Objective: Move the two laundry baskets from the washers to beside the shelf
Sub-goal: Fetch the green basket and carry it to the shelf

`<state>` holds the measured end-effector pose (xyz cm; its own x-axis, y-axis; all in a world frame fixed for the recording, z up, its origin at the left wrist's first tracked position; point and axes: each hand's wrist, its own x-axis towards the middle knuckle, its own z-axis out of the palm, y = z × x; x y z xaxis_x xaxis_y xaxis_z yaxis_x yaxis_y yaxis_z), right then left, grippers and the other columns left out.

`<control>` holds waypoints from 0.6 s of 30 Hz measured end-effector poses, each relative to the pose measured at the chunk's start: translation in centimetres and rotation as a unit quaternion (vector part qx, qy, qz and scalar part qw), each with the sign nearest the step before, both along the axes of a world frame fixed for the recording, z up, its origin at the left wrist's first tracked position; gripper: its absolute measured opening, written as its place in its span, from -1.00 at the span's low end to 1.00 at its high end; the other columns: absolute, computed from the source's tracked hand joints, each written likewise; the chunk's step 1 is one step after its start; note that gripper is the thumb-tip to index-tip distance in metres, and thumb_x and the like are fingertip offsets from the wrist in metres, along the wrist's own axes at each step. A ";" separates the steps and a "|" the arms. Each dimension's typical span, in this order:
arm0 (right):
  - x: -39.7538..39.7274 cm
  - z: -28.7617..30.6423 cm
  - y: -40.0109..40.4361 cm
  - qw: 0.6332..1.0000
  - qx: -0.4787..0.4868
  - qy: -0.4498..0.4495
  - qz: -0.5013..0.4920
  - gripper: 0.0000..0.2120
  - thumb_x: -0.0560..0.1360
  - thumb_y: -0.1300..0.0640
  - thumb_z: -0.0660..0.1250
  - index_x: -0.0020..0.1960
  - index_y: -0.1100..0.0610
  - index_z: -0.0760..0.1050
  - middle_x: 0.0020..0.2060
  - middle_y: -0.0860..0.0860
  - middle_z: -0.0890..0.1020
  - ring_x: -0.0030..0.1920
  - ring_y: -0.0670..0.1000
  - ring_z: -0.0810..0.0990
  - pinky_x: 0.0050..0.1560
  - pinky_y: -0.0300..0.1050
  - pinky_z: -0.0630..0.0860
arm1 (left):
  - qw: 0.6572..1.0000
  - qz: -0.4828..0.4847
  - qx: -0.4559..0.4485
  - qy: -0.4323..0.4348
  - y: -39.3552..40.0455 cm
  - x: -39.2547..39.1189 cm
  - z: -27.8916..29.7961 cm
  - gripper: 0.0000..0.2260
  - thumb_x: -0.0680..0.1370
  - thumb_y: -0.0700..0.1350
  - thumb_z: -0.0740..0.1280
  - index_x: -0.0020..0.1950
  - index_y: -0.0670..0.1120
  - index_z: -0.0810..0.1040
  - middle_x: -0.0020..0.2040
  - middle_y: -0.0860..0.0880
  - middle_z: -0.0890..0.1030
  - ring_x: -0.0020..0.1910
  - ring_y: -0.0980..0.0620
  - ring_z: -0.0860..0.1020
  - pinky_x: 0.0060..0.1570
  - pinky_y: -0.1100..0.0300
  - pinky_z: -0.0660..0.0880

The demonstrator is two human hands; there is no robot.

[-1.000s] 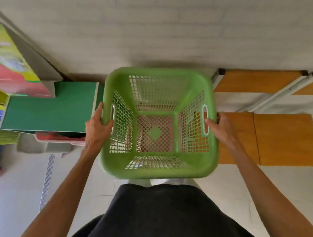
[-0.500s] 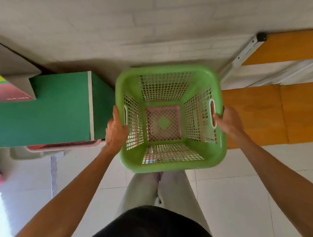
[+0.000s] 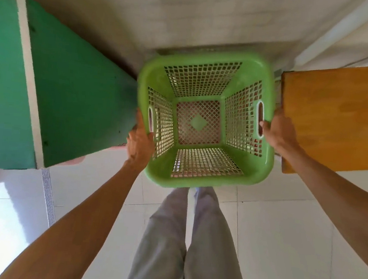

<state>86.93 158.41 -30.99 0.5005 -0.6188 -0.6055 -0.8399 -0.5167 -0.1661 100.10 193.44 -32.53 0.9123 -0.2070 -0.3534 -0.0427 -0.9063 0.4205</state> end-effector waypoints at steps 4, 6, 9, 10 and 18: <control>0.0 -2.2 0.1 0.999 -0.018 -0.018 0.023 -0.78 0.63 0.08 0.23 -0.10 0.20 0.33 -0.47 0.00 0.37 -0.54 -0.02 0.35 -0.55 -0.23 0.23 | 1.000 0.010 -0.002 -0.002 -0.5 -0.5 -2.4 -0.31 0.56 -0.32 0.34 0.61 -0.20 0.07 -0.12 -0.30 0.63 -0.34 -0.04 0.46 -0.32 0.14 0.43; -0.1 -3.6 0.0 0.999 -0.024 -0.020 0.007 -0.78 0.63 0.07 0.22 -0.04 0.24 0.40 -0.46 -0.04 0.34 -0.54 -0.07 0.32 -0.56 -0.26 0.18 | 1.000 0.014 0.006 -0.004 -0.4 -0.5 -3.2 -0.30 0.57 -0.29 0.35 0.62 -0.18 0.05 -0.05 -0.31 0.63 -0.31 -0.06 0.49 -0.32 0.13 0.45; -0.6 -5.4 -0.2 0.999 -0.026 -0.028 -0.008 -0.70 0.63 0.05 0.22 0.10 0.32 0.43 -0.40 -0.01 0.43 -0.54 -0.06 0.35 -0.57 -0.28 0.20 | 1.000 0.009 0.014 0.005 -0.3 -0.7 -3.6 -0.28 0.58 -0.24 0.34 0.63 -0.14 0.00 0.03 -0.31 0.63 -0.24 -0.17 0.61 -0.30 0.08 0.51; -0.6 -5.6 -0.3 0.999 -0.026 -0.029 -0.007 -0.69 0.62 0.05 0.23 0.14 0.32 0.43 -0.36 0.04 0.48 -0.53 -0.04 0.38 -0.58 -0.28 0.21 | 1.000 0.011 0.017 0.009 -0.3 -0.7 -3.6 -0.27 0.58 -0.24 0.35 0.63 -0.14 0.00 0.05 -0.32 0.62 -0.20 -0.20 0.63 -0.29 0.06 0.51; -0.8 -3.2 -1.1 0.999 0.033 -0.010 0.020 -0.60 0.59 0.04 0.30 0.27 0.28 0.31 -0.37 0.00 0.43 -0.51 -0.05 0.42 -0.58 -0.25 0.28 | 0.999 -0.012 -0.010 0.039 0.2 -0.1 -0.6 -0.29 0.56 -0.15 0.40 0.59 -0.21 0.09 0.13 -0.34 0.59 -0.11 -0.24 0.63 -0.15 -0.09 0.59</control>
